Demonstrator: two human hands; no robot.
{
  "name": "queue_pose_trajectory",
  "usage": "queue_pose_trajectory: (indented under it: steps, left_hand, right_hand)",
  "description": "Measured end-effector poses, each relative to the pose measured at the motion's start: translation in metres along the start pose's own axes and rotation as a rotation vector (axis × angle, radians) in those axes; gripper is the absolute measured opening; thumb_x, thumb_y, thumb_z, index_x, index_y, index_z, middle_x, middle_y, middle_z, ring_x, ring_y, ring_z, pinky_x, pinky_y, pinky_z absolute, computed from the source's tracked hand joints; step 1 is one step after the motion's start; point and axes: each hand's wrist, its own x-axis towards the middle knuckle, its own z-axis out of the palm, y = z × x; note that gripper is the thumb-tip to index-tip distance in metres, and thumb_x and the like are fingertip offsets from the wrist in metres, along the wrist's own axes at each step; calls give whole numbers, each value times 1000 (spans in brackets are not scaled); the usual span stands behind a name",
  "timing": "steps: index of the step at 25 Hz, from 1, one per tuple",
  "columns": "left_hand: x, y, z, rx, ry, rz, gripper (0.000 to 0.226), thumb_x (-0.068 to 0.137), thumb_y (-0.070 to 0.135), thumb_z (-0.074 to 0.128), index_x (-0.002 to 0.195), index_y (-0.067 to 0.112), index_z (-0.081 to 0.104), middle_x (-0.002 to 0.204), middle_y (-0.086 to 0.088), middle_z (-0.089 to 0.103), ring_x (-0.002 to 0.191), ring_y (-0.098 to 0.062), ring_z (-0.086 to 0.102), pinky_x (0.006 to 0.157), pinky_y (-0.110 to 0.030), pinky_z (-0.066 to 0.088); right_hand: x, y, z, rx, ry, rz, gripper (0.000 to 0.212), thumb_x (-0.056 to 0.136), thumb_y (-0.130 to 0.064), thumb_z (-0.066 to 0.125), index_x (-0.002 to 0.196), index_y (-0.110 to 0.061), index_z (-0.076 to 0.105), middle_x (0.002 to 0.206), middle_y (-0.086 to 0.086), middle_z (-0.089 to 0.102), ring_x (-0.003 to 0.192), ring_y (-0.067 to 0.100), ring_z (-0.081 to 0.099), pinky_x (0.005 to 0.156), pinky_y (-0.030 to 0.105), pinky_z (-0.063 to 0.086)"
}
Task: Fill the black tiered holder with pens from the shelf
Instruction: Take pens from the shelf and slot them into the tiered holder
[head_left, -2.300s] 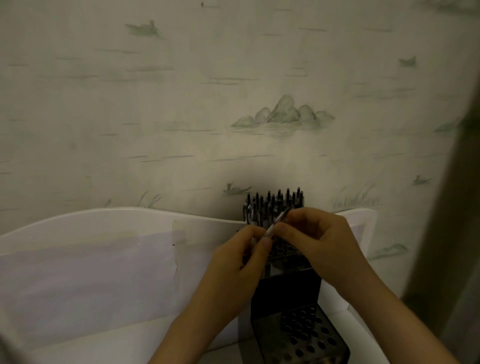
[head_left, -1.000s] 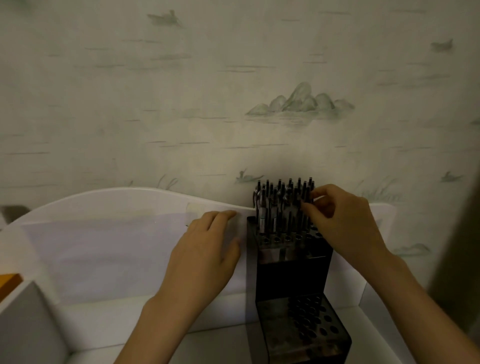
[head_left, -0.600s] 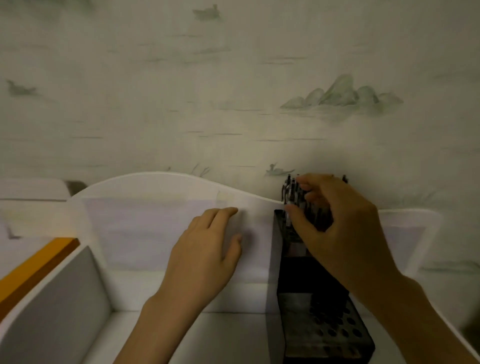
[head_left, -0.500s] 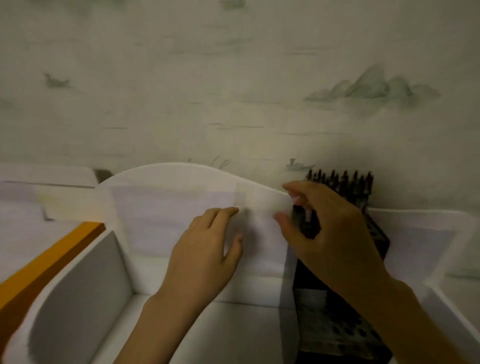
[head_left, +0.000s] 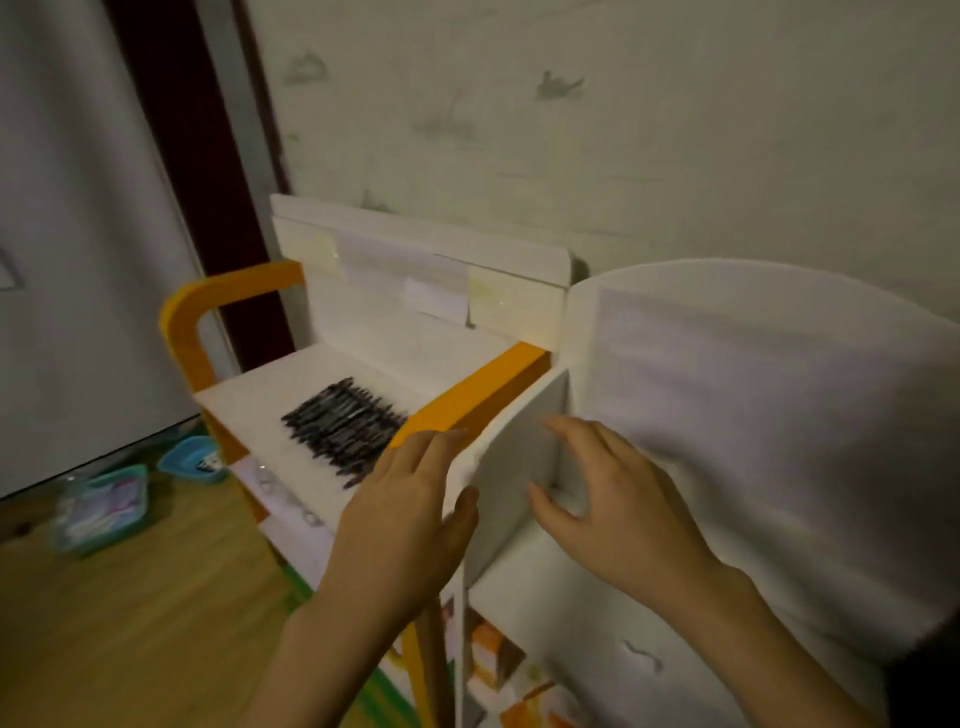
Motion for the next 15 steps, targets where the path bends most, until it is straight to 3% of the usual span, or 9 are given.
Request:
queue_pose_trajectory:
  steps: [3, 7, 10, 15]
  left_hand:
    - [-14, -72, -32, 61, 41, -68, 49, 93, 45, 50, 139, 33, 38, 136, 11, 47, 120, -13, 48, 89, -27, 48]
    - [-28, -178, -75, 112, 49, -119, 52, 91, 47, 50, 140, 38, 33, 137, 14, 45, 115, -10, 52, 87, -25, 51]
    - [-32, -253, -102, 138, 66, -126, 54, 92, 49, 50, 141, 42, 29, 140, 17, 41, 120, -8, 48, 90, -20, 46]
    - [-14, -348, -116, 92, 52, -130, 55, 92, 50, 50, 140, 44, 25, 143, 17, 38, 126, -7, 45, 90, -20, 46]
  right_hand:
    - [35, -61, 48, 6, -5, -88, 60, 86, -62, 51, 137, -36, 36, 131, -14, 53, 114, 9, 52, 86, 25, 51]
    - [83, -140, 123, 32, -1, -130, 56, 85, -56, 55, 134, -35, 40, 124, -14, 54, 106, 7, 52, 75, 14, 42]
    - [113, -187, 179, 9, -38, -154, 58, 86, -57, 52, 137, -31, 39, 131, -12, 52, 113, 10, 52, 88, 25, 49]
    - [156, -232, 250, -40, -94, -134, 62, 88, -57, 49, 142, -30, 36, 141, -11, 43, 123, 11, 46, 99, 32, 44]
